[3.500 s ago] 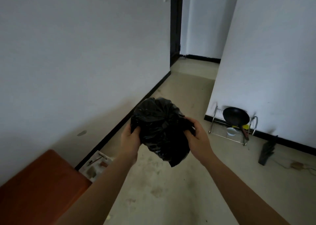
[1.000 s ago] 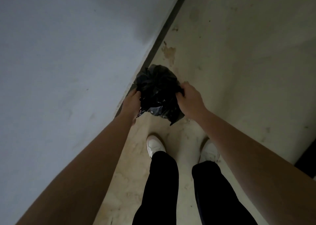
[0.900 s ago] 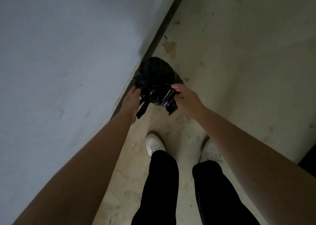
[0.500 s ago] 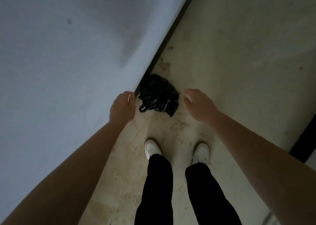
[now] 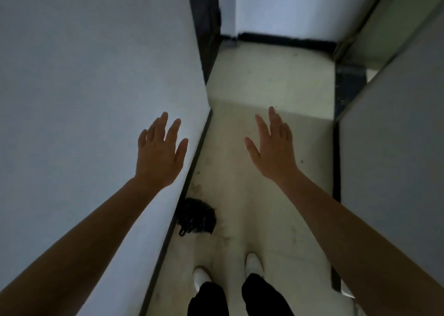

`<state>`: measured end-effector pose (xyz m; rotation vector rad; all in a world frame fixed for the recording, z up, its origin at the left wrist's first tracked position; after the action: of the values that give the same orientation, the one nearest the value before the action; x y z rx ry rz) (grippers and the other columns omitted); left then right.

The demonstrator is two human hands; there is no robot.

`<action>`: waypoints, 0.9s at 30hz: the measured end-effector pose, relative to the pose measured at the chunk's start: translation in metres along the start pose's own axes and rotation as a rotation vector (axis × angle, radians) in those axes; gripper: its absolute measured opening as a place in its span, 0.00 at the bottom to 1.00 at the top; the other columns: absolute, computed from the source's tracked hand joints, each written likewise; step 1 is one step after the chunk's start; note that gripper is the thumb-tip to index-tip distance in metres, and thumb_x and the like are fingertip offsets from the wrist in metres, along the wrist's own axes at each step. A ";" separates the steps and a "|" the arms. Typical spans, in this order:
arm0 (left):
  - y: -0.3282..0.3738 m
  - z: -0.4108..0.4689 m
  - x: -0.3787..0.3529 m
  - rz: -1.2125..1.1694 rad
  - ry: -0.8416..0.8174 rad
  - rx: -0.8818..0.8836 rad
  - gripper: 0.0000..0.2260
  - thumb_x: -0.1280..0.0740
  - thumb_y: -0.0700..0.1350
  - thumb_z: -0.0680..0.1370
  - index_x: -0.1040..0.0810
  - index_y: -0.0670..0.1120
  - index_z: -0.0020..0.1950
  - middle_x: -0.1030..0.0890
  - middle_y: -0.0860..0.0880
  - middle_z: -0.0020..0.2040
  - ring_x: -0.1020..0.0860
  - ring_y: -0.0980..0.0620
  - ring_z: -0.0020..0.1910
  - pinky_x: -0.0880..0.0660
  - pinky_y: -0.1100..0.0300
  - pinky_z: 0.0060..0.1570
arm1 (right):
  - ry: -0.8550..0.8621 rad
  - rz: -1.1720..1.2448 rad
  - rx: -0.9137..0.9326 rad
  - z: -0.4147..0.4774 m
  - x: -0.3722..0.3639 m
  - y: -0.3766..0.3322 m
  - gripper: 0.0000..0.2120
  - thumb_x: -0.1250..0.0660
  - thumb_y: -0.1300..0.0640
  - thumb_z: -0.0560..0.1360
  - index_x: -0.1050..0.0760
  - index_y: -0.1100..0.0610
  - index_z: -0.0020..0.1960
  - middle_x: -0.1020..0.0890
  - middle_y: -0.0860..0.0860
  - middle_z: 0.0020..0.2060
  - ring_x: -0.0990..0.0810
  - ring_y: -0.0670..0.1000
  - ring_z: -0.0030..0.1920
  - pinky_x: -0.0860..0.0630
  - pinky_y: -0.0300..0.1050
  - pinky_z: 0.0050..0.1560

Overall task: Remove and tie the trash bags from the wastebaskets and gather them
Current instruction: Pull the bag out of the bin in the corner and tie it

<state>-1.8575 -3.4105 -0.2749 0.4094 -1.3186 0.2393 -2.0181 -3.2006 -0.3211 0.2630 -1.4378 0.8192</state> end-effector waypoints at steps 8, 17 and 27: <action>0.127 -0.005 0.101 -0.115 0.133 -0.311 0.29 0.50 0.60 0.83 0.41 0.45 0.80 0.44 0.36 0.80 0.44 0.35 0.78 0.40 0.32 0.71 | 0.292 -0.182 -0.244 -0.101 0.186 0.033 0.32 0.49 0.38 0.81 0.44 0.56 0.79 0.49 0.62 0.79 0.47 0.63 0.78 0.48 0.62 0.77; 0.311 -0.118 0.109 -0.363 0.005 -0.800 0.28 0.50 0.58 0.82 0.38 0.44 0.78 0.41 0.36 0.79 0.40 0.35 0.77 0.37 0.34 0.70 | 0.352 -0.423 -0.723 -0.380 0.265 0.052 0.28 0.49 0.39 0.81 0.34 0.55 0.74 0.34 0.60 0.75 0.38 0.61 0.76 0.41 0.61 0.75; 0.507 -0.367 0.163 -0.522 -0.065 -1.353 0.28 0.47 0.58 0.81 0.33 0.42 0.76 0.36 0.35 0.77 0.35 0.34 0.74 0.34 0.34 0.66 | 0.529 -0.620 -1.322 -0.740 0.361 0.019 0.27 0.41 0.44 0.79 0.36 0.55 0.74 0.35 0.60 0.74 0.39 0.61 0.76 0.40 0.59 0.74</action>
<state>-1.6947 -2.8063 -0.1098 -0.4105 -1.1143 -1.0728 -1.4891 -2.6063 -0.1063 -0.4810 -1.0280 -0.6016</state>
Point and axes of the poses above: each hand's wrist, its own z-axis towards the middle knuckle, its own x-axis out of the back of the hand, y = z × x, the point moved 6 cm from there along z, towards the middle knuckle
